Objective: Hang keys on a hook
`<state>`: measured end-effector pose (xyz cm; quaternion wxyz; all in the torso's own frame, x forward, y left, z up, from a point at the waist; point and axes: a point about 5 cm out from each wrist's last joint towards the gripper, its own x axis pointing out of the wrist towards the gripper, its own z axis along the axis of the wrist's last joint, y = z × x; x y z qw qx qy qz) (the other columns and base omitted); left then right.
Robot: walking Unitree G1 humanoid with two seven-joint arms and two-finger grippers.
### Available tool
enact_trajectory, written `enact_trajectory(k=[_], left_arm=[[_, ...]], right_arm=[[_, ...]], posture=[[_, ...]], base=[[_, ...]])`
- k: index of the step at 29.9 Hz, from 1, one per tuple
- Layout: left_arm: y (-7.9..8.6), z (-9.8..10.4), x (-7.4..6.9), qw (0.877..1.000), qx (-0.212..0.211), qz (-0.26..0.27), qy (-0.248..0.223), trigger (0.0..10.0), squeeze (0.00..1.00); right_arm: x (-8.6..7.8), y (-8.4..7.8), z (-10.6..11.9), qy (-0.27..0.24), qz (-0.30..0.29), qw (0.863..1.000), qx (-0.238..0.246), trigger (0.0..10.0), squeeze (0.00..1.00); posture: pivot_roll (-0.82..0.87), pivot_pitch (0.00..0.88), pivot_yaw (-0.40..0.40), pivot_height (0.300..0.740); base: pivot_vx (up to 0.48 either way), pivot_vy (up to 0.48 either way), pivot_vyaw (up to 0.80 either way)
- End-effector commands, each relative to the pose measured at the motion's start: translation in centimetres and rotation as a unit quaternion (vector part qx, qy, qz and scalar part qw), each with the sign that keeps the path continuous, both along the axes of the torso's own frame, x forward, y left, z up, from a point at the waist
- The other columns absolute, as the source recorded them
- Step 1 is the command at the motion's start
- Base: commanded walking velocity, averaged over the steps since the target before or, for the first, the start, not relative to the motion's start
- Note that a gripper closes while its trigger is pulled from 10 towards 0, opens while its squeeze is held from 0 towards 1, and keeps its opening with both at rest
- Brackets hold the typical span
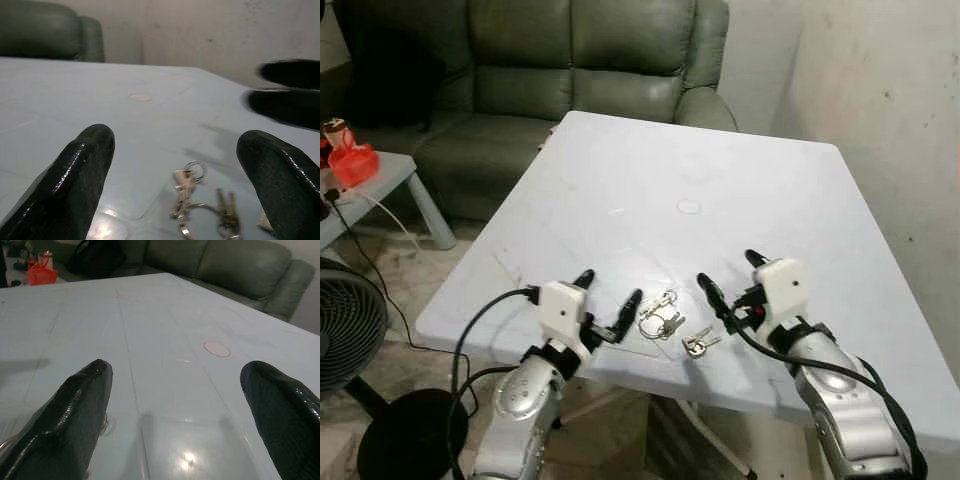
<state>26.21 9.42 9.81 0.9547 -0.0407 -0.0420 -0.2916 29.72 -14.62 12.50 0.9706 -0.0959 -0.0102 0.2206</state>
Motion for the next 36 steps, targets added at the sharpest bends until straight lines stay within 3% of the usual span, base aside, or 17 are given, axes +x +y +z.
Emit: enact_trajectory(k=[1,20,27,28,29,30,31,36], left_arm=[[-0.1,0.4,-0.3,1.0,0.008,-0.006,-0.012,10.0,0.0],[0.5,0.3,-4.8,0.999,0.02,0.027,0.01,10.0,0.0],[0.6,0.6,-5.4,0.999,0.02,0.038,0.015,10.0,0.0],[0.6,0.7,-5.5,0.999,0.02,0.038,0.016,10.0,0.0],[0.6,0.7,-5.6,0.999,0.022,0.037,0.016,10.0,0.0],[0.6,0.7,-5.6,0.999,0.022,0.037,0.017,10.0,0.0],[0.6,0.7,-5.6,0.999,0.023,0.038,0.018,10.0,0.0],[0.7,0.8,-5.5,0.999,0.026,0.039,0.019,10.0,0.0]], right_arm=[[0.5,0.4,-0.3,0.019,0.006,1.0,0.001,10.0,0.0],[1.6,3.0,-1.5,0.085,0.065,0.994,-0.003,10.0,0.0],[2.1,4.0,-1.3,0.091,0.08,0.993,0.005,10.0,0.0],[2.2,4.2,-1.2,0.095,0.08,0.992,0.013,8.1,0.0],[2.2,4.3,-1.1,0.093,0.078,0.993,0.014,2.6,0.0],[2.3,4.3,-1.1,0.092,0.078,0.993,0.013,2.6,0.0],[2.3,4.3,-1.1,0.092,0.076,0.993,0.013,0.0,0.0],[2.2,4.2,-1.4,0.099,0.075,0.992,0.011,0.0,0.0]], posture=[[0.01,0.0,-0.054,0.74],[0.1,0.134,-0.128,0.74],[0.11,0.148,-0.132,0.74],[0.12,0.153,-0.132,0.74],[0.12,0.157,-0.131,0.74],[0.12,0.157,-0.131,0.74],[0.12,0.158,-0.13,0.74],[0.12,0.162,-0.13,0.74]], base=[[0.0,0.0,0.0],[0.0,0.0,0.0],[0.0,0.0,0.0],[0.0,0.0,0.0],[0.0,0.0,0.0],[0.0,0.0,0.0],[0.0,0.0,0.0],[0.0,0.0,0.0]])
